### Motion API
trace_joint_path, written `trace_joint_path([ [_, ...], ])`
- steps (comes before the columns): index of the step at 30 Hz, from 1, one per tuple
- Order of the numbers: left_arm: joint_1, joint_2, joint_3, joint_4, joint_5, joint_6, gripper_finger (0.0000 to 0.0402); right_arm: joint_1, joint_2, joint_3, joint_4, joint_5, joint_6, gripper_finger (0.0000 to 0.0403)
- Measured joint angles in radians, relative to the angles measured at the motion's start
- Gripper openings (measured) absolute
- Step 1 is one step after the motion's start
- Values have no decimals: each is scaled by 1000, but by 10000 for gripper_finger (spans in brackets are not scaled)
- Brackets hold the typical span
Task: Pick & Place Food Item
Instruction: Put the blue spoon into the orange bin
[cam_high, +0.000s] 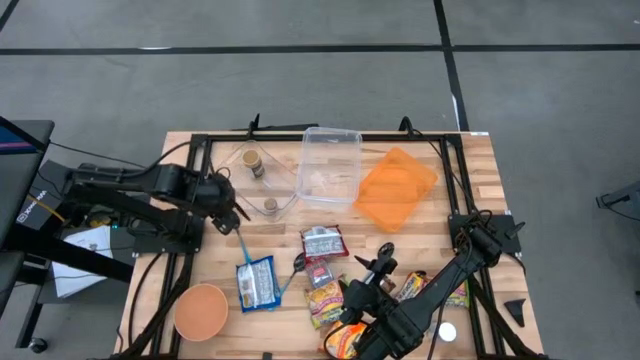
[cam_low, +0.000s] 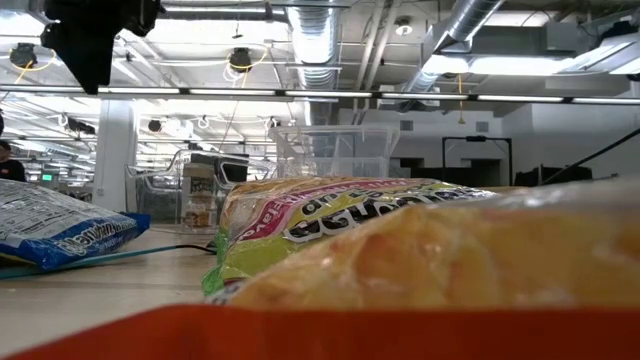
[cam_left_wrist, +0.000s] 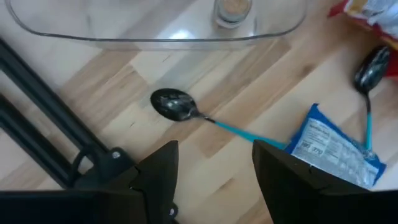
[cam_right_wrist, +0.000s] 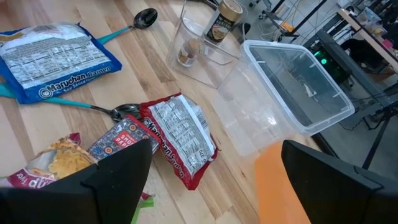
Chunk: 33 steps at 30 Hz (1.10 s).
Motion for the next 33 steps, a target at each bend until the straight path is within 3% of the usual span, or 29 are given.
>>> trace_joint_path([
  [9,-114,29,0,22,-49,-342,200,6,0,0,0,-1,-4,354],
  [13,-135,83,-20,33,-53,-398,200,12,0,0,0,-1,-4,354],
  [18,-139,135,-189,118,-51,-529,200,12,0,0,0,-1,-1,354],
  [22,-142,141,-352,295,-42,-592,194,12,0,0,0,-1,-1,354],
  [33,-109,134,-625,713,-27,-653,99,3,0,0,0,-1,-8,354],
])
